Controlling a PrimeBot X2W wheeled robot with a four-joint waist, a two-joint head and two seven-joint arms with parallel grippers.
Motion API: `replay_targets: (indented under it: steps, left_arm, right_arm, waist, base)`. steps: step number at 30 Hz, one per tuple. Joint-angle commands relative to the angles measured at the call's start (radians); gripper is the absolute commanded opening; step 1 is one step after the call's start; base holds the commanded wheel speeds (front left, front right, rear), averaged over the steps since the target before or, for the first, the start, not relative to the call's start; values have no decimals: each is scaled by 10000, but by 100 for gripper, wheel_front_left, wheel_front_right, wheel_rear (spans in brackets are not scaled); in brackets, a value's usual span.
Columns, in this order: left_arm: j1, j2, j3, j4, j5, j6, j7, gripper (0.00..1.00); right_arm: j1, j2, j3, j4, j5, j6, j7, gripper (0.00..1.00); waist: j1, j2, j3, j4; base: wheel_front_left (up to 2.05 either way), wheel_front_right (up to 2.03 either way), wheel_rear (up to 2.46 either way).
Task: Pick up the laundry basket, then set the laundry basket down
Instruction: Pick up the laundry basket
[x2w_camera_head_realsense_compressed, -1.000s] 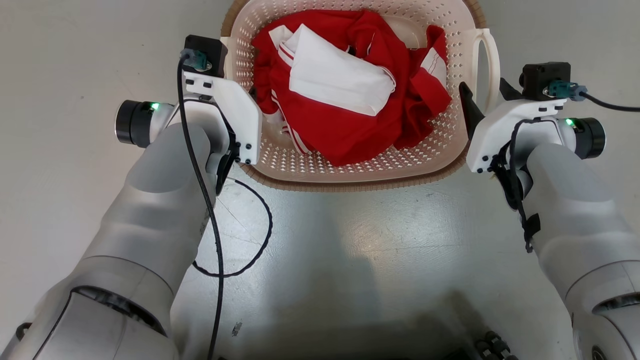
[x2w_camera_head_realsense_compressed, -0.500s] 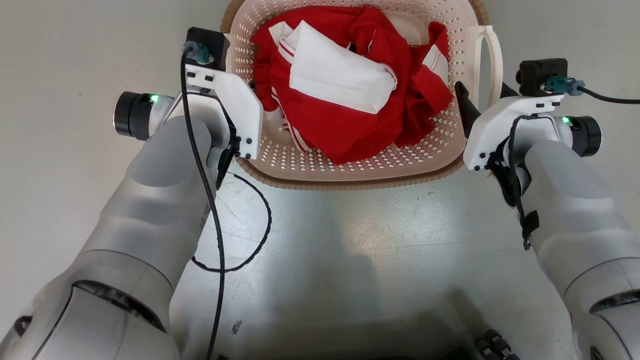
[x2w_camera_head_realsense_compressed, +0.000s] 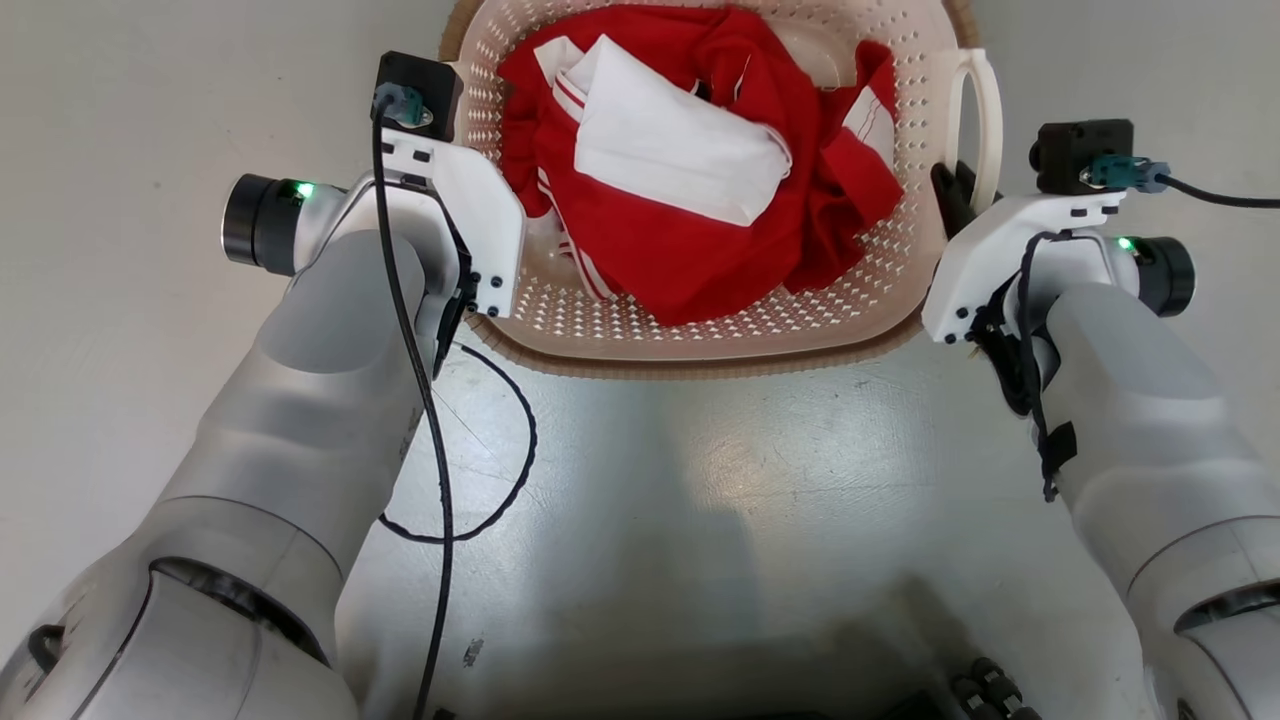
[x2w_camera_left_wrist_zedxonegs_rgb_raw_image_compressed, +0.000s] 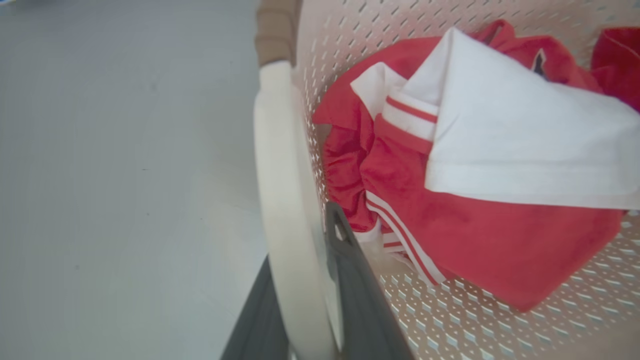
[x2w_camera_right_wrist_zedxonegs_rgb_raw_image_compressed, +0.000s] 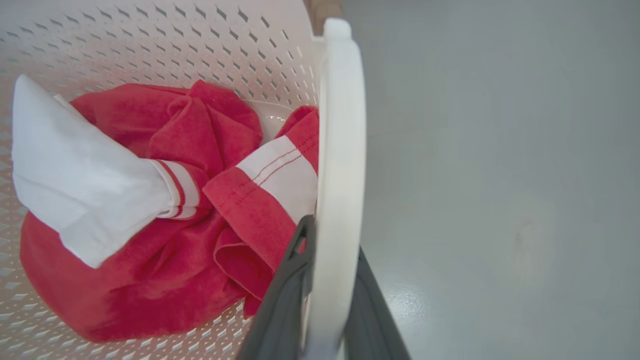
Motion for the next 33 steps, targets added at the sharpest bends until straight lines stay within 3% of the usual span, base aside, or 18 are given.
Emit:
replay_targets:
  steps: [1,15,33]
  left_arm:
    - [5,164,-9,-127,-65,39,-123,0]
    - [804,164,-382,-312,-792,-44,255,0]
    - [2818,164,-1216,-283,-1808,-190,1202,0]
  right_arm:
    - [489,241,246,-31,25,-13,128,0]
    - [771,263,1087,-113,554,-13,1085,0]
    - [2320,265,2536,-147,1920,-13,2441,0]
  waist:
    - [0,0,-47,10]
    - [0,0,-1149,98]
    - [0,0,-4546,-52]
  base:
    - [0,0,0]
    - [0,0,0]
    - [0,0,0]
